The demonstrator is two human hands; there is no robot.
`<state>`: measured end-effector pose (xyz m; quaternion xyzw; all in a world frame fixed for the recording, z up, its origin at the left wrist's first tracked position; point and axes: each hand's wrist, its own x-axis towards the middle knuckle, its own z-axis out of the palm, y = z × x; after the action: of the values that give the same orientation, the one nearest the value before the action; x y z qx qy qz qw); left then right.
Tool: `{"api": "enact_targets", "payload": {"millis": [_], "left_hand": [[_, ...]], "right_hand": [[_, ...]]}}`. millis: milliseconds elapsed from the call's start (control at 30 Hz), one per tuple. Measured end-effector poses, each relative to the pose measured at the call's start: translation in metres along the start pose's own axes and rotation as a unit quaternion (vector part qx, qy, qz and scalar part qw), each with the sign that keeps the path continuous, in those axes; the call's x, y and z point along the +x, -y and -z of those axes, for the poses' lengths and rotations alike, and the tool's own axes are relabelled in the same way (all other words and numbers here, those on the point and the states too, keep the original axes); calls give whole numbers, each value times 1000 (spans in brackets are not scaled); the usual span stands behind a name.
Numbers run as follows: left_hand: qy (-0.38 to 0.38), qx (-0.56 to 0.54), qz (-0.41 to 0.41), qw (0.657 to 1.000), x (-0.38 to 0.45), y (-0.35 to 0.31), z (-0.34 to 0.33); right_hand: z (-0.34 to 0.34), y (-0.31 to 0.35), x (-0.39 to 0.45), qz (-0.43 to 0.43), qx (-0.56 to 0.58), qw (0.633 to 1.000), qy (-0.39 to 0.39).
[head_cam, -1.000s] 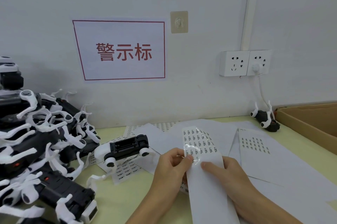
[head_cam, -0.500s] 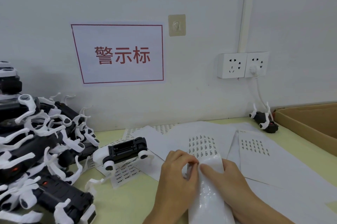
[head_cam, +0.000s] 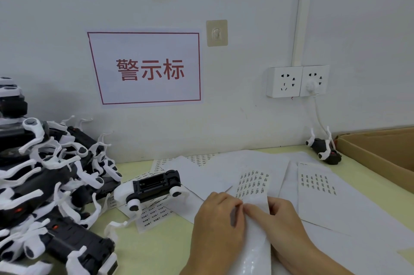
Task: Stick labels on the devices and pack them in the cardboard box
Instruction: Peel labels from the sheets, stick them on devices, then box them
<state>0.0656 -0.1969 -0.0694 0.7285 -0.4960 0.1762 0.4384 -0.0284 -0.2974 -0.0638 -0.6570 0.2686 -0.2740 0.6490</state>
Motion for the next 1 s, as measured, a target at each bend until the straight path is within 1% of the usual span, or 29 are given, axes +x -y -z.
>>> {"api": "enact_targets", "payload": {"millis": [133,233,333,467,633,800,900,1000], "left_hand": [[18,51,-23,998,2,3,1],[26,51,-26,998,3,6,1],[16,37,-19,999,2,6,0],[18,6,3,1000,1,6,0],[29,-61,49,996,4,8,0],[57,-97,67,991,5,10,0],[52,-130,113,984,7,13,0],[46,-149,145,977,9,14,-1]], "right_hand": [[1,-2,1,14,-35,999,14],[1,-3,2,25,-59,998,20],[0,-4,2,33,-73,997,19],[-1,-3,2,47,-71,996,23],[0,-3,3,54,-64,996,17],[3,-5,5,27,-35,999,28],[3,-7,5,11,-6,999,35],[3,-8,6,6,-7,999,34]]}}
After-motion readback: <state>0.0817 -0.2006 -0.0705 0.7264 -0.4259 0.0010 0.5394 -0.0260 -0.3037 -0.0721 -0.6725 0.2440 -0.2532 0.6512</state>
